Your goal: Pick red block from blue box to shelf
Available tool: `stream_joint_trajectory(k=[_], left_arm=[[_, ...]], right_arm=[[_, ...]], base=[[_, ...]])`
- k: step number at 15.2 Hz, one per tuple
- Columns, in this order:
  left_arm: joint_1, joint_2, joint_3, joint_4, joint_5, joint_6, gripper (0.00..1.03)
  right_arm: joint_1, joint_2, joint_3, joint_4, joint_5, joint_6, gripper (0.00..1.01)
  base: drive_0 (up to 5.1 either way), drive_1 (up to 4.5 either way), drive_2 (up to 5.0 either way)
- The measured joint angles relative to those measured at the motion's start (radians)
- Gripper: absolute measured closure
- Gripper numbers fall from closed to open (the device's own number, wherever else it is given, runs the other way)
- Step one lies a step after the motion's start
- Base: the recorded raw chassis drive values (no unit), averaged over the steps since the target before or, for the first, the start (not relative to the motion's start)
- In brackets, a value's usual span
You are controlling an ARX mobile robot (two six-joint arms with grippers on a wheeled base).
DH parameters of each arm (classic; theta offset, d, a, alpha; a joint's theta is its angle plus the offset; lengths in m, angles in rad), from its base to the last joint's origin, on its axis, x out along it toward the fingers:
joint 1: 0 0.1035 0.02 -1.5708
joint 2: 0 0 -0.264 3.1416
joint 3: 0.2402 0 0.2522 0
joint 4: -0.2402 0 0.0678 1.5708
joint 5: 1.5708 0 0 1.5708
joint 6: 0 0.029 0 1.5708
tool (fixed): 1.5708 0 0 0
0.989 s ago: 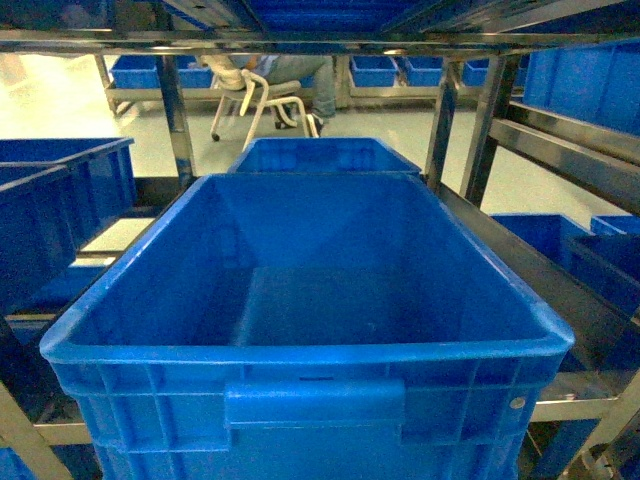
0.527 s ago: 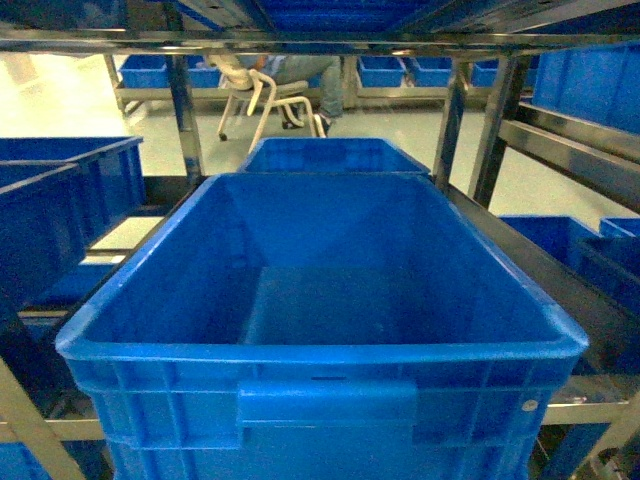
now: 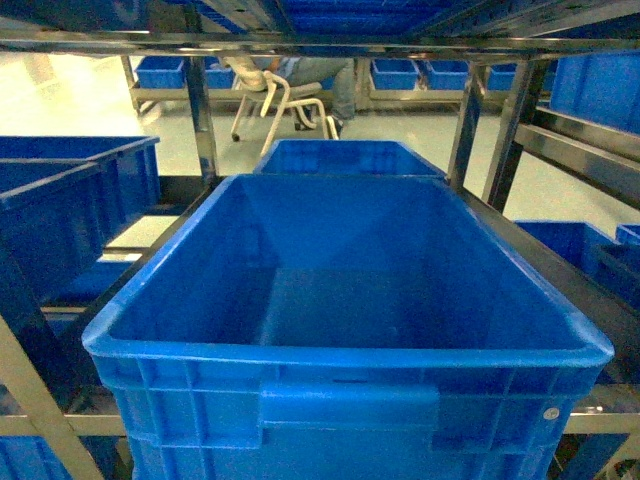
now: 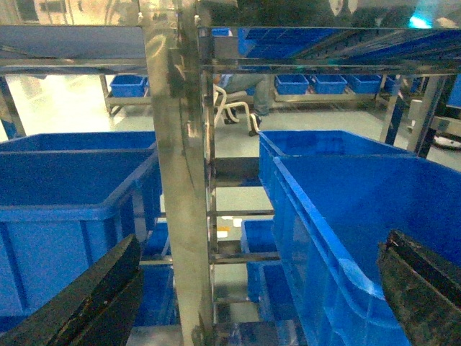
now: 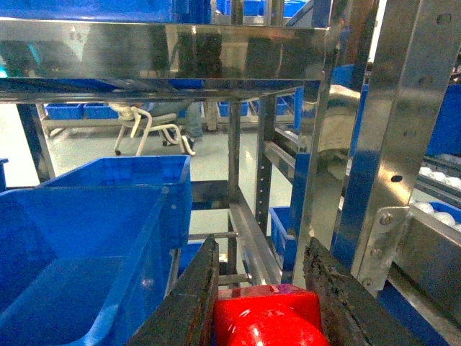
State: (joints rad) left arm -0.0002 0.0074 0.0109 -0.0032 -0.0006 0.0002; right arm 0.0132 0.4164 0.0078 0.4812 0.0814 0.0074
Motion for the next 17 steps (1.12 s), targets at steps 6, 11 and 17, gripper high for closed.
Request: stream_joint_trajectory(k=[6, 11, 17], left_arm=[[0.0, 0.0, 0.0, -0.002, 0.0, 0.0, 0.05], [0.0, 0.0, 0.0, 0.0, 0.0, 0.0, 0.05], [0.0, 0.0, 0.0, 0.0, 0.0, 0.0, 0.05]], right_arm=[[0.0, -0.001, 0.0, 0.0, 0.0, 0.0, 0.72], [0.0, -0.001, 0.0, 0.001, 0.0, 0.0, 0.72], [0.0, -0.001, 0.0, 0.001, 0.0, 0.0, 0.72]], base=[[0.0, 0.0, 0.0], [0.0, 0.0, 0.0], [0.0, 0.0, 0.0]])
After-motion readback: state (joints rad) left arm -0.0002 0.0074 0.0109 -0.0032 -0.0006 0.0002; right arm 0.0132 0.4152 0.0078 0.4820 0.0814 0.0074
